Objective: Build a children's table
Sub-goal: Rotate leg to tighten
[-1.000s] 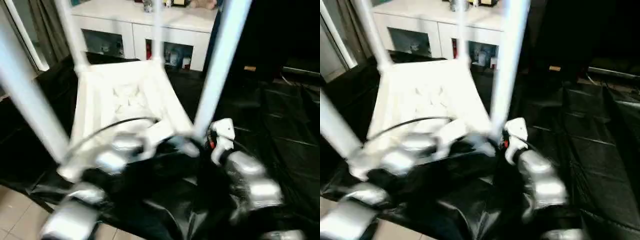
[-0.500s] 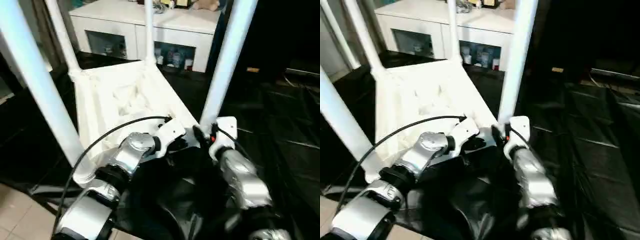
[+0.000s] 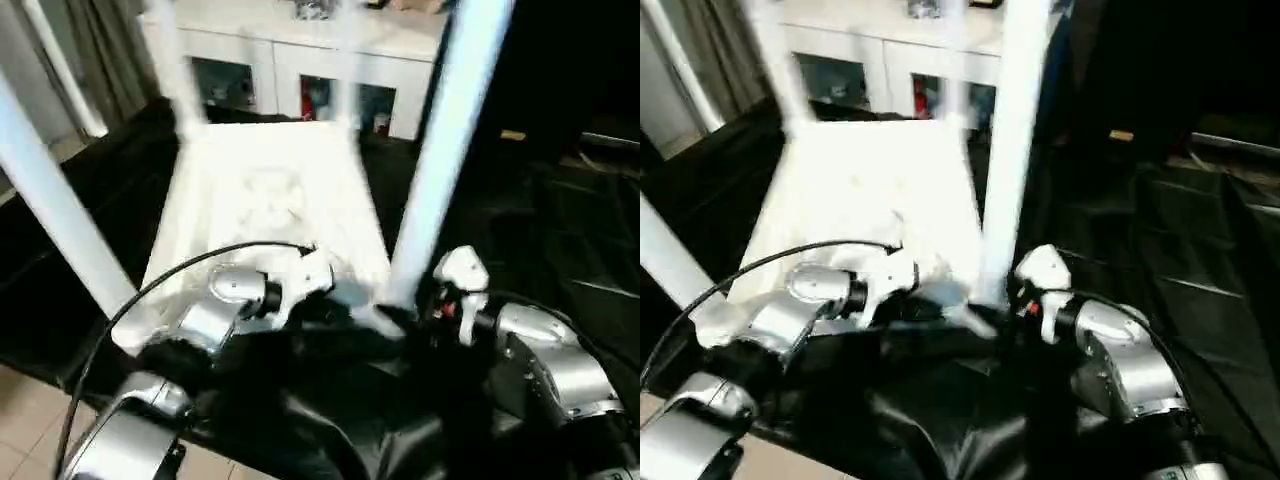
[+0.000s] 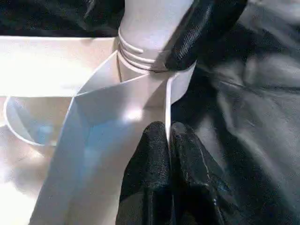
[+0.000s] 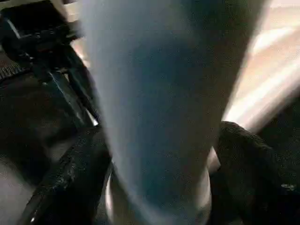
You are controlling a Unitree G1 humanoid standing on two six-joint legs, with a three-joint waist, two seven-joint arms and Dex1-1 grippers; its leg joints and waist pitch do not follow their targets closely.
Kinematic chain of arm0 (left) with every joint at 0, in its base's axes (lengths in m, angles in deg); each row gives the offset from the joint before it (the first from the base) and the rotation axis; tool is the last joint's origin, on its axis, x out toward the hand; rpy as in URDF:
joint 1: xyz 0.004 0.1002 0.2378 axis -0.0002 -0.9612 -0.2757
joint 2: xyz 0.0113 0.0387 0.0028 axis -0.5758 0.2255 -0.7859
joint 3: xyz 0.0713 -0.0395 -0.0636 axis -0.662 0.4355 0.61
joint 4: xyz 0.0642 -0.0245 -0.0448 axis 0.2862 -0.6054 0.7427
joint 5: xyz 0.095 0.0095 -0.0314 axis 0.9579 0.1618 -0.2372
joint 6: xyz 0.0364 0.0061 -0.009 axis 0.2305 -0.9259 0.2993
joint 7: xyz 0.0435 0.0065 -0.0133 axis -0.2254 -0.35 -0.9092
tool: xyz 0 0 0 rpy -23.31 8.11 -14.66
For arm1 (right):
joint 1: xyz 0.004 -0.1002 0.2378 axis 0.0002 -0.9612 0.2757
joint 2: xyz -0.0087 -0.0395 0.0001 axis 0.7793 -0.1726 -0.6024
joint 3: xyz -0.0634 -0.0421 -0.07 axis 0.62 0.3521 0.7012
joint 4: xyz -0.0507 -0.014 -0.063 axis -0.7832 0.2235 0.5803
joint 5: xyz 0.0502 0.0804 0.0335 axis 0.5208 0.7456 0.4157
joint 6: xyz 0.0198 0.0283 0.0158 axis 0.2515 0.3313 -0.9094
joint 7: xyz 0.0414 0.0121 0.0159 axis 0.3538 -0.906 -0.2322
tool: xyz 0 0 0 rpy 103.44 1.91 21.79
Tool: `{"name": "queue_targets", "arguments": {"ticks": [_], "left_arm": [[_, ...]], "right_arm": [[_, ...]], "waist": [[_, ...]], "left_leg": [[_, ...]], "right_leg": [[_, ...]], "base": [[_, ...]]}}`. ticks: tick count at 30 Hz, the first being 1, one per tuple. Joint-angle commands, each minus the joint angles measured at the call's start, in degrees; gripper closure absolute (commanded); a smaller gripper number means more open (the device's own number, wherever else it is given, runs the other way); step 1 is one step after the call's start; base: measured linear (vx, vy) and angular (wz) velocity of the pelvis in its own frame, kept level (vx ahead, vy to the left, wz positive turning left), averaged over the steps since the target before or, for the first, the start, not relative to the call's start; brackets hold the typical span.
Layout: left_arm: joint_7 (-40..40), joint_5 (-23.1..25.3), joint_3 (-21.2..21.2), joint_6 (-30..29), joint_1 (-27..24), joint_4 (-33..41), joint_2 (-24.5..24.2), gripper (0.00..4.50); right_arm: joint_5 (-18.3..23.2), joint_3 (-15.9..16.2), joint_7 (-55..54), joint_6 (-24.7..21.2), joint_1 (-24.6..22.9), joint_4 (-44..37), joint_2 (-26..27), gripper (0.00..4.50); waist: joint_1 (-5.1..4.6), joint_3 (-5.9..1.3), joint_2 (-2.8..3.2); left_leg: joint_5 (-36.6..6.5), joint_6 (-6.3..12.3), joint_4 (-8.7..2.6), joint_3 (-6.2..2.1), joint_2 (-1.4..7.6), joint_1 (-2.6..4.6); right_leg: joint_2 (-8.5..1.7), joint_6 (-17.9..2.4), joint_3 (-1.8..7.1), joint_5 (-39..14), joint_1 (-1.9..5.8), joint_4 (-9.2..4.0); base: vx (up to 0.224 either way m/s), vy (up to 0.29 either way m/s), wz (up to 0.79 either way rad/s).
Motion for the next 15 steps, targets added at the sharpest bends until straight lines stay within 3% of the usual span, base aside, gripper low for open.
{"name": "queue_targets", "arguments": {"ticks": [1, 5, 15], "left_arm": [[3.1, -2.4, -1.0, -0.3, -1.9, 0.0, 0.2, 4.5], [3.0, -2.2, -0.6, -0.3, -2.2, 0.3, -0.3, 4.5], [2.8, -2.2, -0.1, -1.2, -2.6, 1.4, -0.8, 4.5]], "right_arm": [[-0.4, 1.1, 1.9, 0.7, -0.1, -1.7, -0.9, 0.93], [0.7, 1.0, 2.5, -0.5, 0.1, -1.2, 0.0, 1.08], [1.7, 1.2, 3.4, -1.5, 0.1, -0.8, 0.5, 1.94]], "waist": [[-0.13, -2.41, -1.12], [-0.09, -2.34, -1.2], [-0.12, -2.48, -1.3]], "left_leg": [[-10.3, 5.62, -3.25, -0.73, 2.43, 0.19], [-11.8, 4.38, -3.37, -0.81, 2.37, 0.24], [-10.3, 4.53, -3.23, -0.82, 2.23, 0.12]], "right_leg": [[-3.27, -14.0, 1.99, -9.7, 2.61, -3.76], [-3.41, -12.7, 2.06, -13.1, 2.54, -4.03], [-3.35, -12.6, 2.06, -11.5, 2.71, -3.79]], "base": [[0.0, 0.0, 0.0], [0.0, 0.0, 0.0], [0.0, 0.0, 0.0]]}}
